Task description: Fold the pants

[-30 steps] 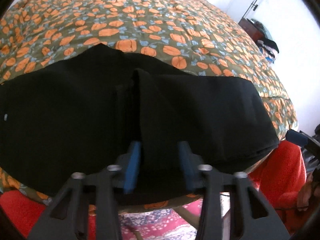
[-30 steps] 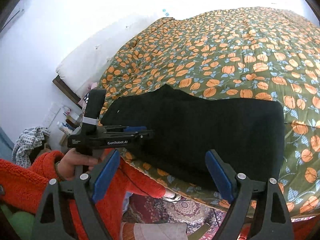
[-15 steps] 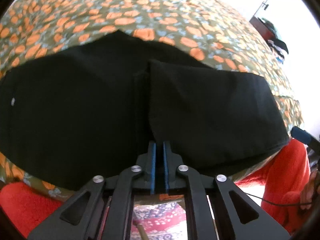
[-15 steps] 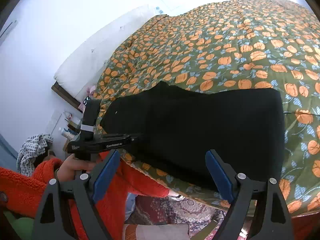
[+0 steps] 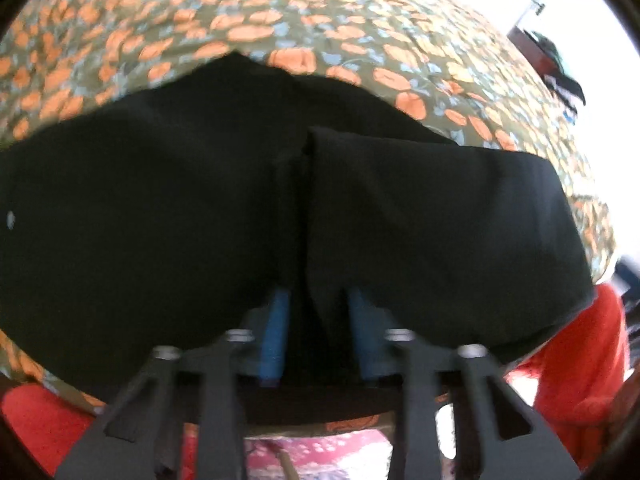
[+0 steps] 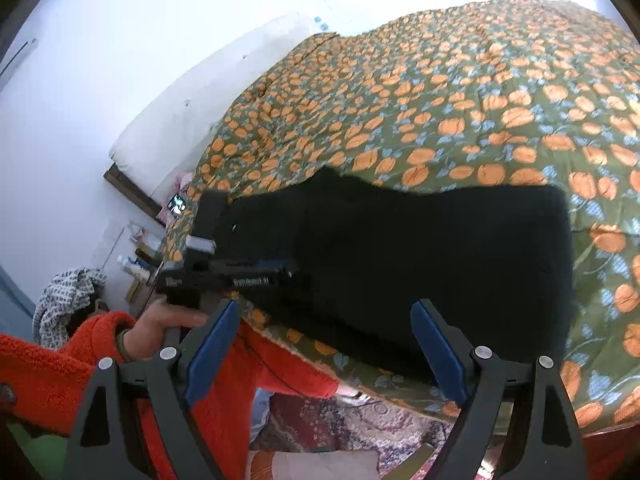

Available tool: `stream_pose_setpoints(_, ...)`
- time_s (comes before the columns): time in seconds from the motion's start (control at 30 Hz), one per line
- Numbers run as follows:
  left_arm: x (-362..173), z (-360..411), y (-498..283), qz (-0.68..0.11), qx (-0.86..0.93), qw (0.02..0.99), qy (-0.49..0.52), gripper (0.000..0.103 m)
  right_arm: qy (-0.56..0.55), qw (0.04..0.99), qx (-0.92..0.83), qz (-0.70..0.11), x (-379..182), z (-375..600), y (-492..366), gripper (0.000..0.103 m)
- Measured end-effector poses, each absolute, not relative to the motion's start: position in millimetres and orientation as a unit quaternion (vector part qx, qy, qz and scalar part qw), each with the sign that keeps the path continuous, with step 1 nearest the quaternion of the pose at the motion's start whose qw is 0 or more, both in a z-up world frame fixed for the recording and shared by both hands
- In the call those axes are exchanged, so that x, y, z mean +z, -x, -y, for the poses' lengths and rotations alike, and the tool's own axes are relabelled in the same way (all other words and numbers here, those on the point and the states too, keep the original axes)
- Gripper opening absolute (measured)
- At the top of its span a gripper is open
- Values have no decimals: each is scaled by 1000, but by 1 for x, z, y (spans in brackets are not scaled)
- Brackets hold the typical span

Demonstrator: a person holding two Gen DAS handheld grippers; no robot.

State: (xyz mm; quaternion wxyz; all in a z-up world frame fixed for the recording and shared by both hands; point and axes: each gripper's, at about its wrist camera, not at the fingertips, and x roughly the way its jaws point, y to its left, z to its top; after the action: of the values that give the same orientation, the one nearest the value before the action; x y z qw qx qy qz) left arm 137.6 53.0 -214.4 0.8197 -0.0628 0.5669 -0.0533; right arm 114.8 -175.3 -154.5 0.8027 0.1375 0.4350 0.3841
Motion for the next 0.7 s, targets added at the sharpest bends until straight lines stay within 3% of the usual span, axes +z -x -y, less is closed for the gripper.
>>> stream_pose_setpoints(0.07,-205,-60,-135,-555,-61,825,83,9,-144,818,365,-421,-146,190,-121,87)
stream_pose_setpoints(0.17,-188,-83,-131,-526,-54,839,130,9,-176,847,320,-387,-127,231,-138,88)
stream_pose_setpoints(0.3,-197,-88,-134,-530,-38,840,113,9,-230,845,305,-374,-106,279,-169,89)
stream_pose_setpoints(0.43,-207,-80,-134,-543,-45,833,99,9,-270,777,379,-423,-121,268,-197,89)
stream_pose_setpoints(0.57,-209,-79,-133,-545,-53,831,96,10,-281,691,360,-561,-204,246,-207,88)
stream_pose_setpoints(0.63,-211,-77,-131,-548,-53,830,90,10,-258,664,315,-627,-244,247,-203,79)
stream_pose_setpoints(0.7,-212,-74,-131,-547,-51,832,77,10,-268,661,318,-625,-243,253,-205,76)
